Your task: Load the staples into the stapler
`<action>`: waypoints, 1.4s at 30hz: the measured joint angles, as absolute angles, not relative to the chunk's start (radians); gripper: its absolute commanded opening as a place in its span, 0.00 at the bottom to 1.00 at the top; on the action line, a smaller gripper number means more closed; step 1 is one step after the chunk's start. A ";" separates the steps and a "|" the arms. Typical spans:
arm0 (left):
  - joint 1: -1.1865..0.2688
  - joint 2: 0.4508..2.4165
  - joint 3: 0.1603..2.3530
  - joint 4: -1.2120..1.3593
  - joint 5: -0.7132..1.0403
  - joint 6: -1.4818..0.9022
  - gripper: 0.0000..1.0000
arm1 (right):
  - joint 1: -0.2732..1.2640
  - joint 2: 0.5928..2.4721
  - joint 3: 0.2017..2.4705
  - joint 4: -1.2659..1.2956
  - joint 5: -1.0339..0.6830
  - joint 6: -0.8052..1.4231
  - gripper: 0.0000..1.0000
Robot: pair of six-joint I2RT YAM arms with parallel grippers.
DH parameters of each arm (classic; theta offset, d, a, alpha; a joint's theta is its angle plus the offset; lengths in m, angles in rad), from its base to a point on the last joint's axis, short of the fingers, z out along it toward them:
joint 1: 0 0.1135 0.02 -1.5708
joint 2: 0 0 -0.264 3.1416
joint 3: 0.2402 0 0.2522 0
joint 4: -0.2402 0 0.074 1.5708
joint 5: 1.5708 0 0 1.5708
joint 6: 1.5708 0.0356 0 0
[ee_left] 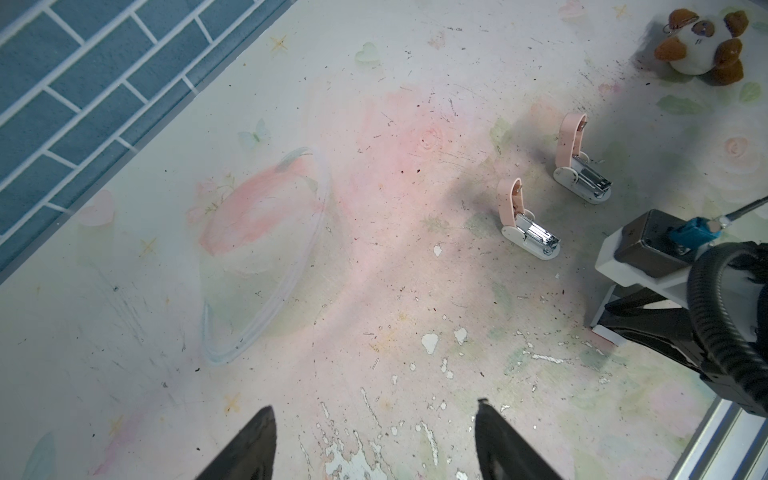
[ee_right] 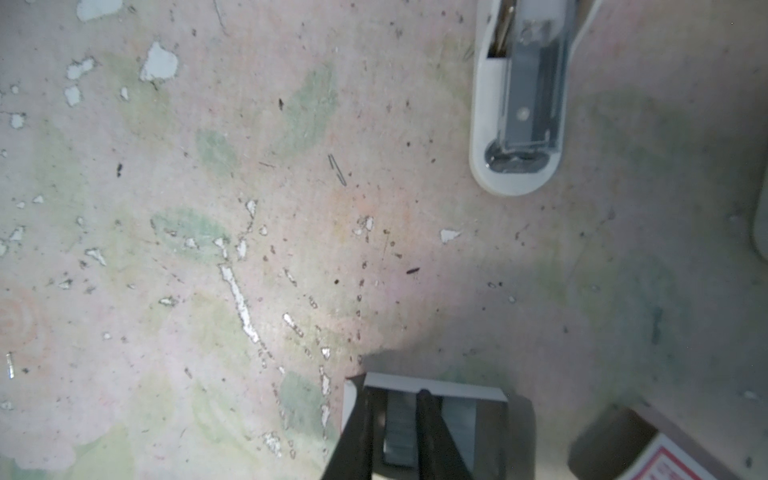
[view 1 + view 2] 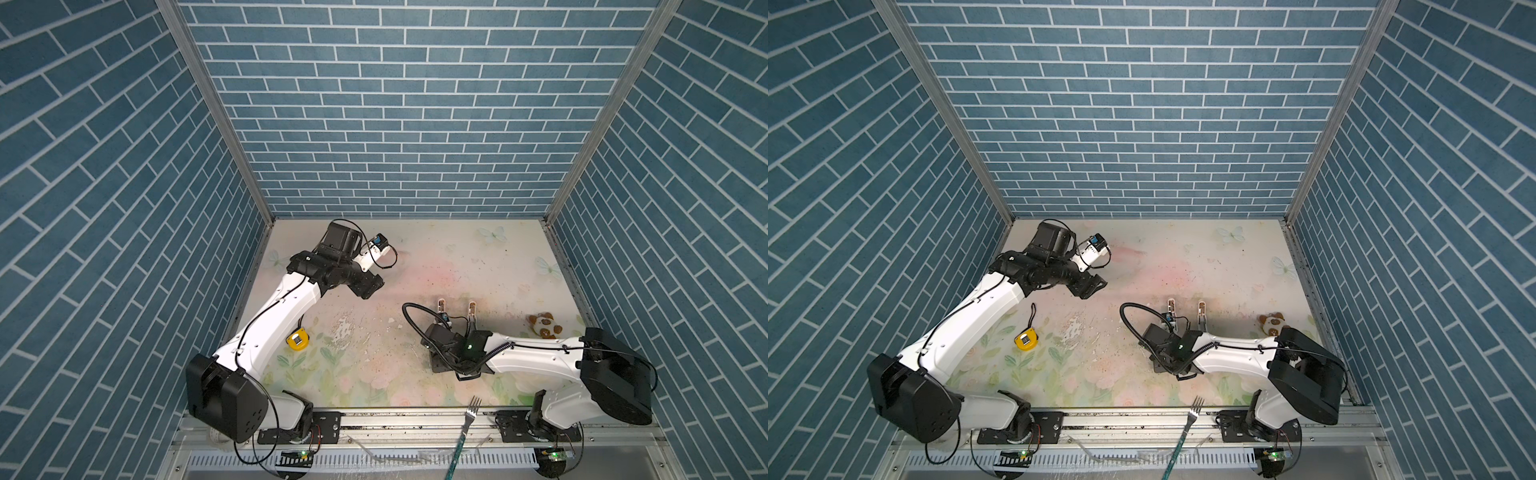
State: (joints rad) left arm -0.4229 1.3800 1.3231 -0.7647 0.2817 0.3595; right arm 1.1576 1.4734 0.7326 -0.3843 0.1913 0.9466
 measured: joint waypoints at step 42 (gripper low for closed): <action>-0.421 1.374 1.310 -0.756 0.281 0.360 0.78 | 1.187 1.457 0.753 -0.412 0.222 0.947 0.27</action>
